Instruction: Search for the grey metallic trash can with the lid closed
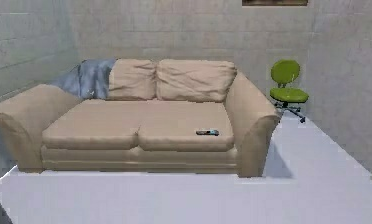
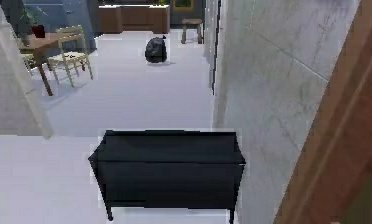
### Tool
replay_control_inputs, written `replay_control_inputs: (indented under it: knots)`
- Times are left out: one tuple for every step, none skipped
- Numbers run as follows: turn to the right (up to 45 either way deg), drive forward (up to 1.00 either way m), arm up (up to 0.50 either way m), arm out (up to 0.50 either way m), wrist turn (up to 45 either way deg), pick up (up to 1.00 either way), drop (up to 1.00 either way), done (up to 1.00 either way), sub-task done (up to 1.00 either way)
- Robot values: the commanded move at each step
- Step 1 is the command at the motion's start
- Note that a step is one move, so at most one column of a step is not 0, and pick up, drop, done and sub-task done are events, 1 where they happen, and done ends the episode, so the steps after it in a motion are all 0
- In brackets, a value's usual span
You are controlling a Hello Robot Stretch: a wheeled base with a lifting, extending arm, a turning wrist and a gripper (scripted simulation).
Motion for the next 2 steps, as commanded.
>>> replay_control_inputs:
  knots:
    - [0.0,0.15,0.00,0.00,0.0,0.00,0.00,0.00,0.00]
    - [30.0,0.00,0.00,0.00,0.0,0.00,0.00,0.00,0.00]
